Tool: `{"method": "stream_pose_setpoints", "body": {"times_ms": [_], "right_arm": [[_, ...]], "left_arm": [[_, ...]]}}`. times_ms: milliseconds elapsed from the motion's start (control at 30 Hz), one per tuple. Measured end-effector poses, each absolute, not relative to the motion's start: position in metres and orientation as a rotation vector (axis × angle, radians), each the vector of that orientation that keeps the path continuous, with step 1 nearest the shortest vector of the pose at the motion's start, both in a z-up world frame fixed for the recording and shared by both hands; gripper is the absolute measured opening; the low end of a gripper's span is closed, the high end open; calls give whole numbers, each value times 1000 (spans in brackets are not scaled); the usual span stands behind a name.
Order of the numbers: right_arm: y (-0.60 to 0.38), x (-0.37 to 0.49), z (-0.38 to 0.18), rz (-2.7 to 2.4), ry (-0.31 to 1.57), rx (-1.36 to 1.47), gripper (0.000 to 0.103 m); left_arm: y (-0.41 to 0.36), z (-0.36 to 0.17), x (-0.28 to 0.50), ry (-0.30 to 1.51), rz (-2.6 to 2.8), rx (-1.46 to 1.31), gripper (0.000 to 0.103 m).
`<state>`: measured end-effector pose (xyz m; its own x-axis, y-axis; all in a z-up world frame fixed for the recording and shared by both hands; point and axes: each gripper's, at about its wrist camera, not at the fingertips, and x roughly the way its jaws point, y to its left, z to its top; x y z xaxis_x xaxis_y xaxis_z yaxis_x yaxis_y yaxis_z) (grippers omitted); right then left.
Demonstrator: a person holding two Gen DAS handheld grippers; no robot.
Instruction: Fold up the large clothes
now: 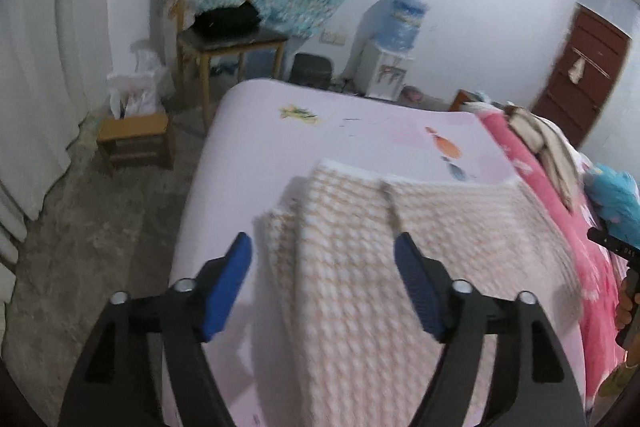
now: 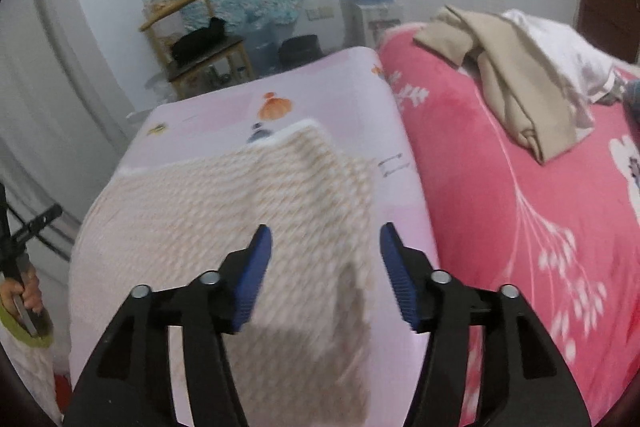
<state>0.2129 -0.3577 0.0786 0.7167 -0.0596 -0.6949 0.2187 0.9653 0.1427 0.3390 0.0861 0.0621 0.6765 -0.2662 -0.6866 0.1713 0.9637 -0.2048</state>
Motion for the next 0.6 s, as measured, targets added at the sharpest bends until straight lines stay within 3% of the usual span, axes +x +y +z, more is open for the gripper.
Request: {"method": "stream_pose_setpoints", "body": {"times_ms": [167, 267, 600], "right_arm": [[-304, 146, 80, -106, 709, 236, 80], [-274, 118, 73, -112, 709, 238, 90], [-199, 72, 64, -298, 624, 54, 95]], "left_arm": [[55, 78, 262, 765, -327, -80, 97], [36, 78, 223, 740, -316, -63, 98], [-24, 66, 155, 769, -227, -11, 98]]}}
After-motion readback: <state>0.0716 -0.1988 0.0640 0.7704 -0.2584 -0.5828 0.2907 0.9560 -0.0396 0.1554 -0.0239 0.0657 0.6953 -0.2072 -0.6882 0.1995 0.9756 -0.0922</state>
